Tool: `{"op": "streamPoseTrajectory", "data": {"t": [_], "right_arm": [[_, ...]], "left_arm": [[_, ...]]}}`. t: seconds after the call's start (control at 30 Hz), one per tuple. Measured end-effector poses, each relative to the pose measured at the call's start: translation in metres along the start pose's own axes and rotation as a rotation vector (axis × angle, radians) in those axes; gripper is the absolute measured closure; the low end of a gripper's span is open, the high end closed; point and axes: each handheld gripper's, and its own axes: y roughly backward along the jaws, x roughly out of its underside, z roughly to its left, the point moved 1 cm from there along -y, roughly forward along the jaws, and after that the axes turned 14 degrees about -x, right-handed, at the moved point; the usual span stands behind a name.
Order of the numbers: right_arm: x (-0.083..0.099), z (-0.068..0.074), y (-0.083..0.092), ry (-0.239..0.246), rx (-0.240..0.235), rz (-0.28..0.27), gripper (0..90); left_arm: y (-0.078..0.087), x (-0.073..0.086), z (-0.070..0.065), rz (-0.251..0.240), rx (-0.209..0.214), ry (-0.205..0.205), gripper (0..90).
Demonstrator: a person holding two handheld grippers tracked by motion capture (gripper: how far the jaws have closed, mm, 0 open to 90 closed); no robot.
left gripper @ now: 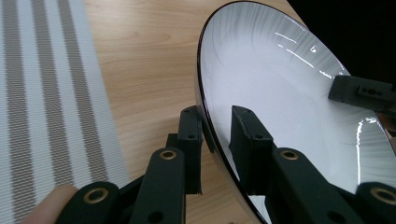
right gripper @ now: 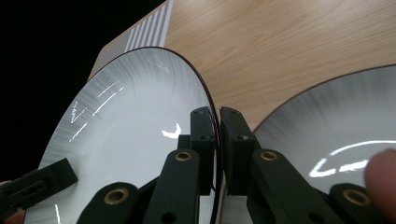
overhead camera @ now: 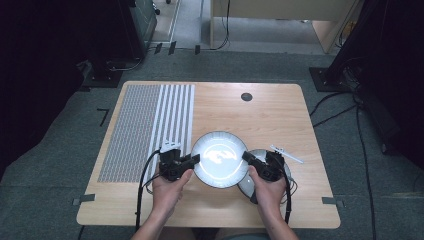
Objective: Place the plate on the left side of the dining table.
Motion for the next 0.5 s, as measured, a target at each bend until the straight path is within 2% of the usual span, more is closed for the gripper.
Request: {"op": "streamPoseTrajectory", "data": {"t": [0.13,0.23,0.27,0.3,0.4,0.5], "right_arm": [[0.000,0.012,-0.017,0.017,-0.012,0.023,84.8],[0.000,0.021,-0.027,0.029,-0.022,0.038,84.8],[0.000,0.021,-0.027,0.029,-0.022,0.038,84.8],[0.001,0.025,-0.035,0.030,-0.026,0.043,84.9],[0.002,0.028,-0.042,0.023,-0.034,0.047,84.8],[0.003,0.036,-0.055,0.017,-0.044,0.058,84.8]], "left_arm": [[0.007,-0.001,0.018,-0.008,-0.015,0.022,74.6],[0.009,-0.002,0.026,-0.009,-0.018,0.032,74.6],[0.010,-0.003,0.030,-0.010,-0.023,0.037,74.6],[0.012,-0.004,0.037,-0.015,-0.033,0.047,74.8],[0.014,-0.006,0.043,-0.020,-0.045,0.053,74.8],[0.017,-0.009,0.055,-0.026,-0.055,0.070,74.9]]}}
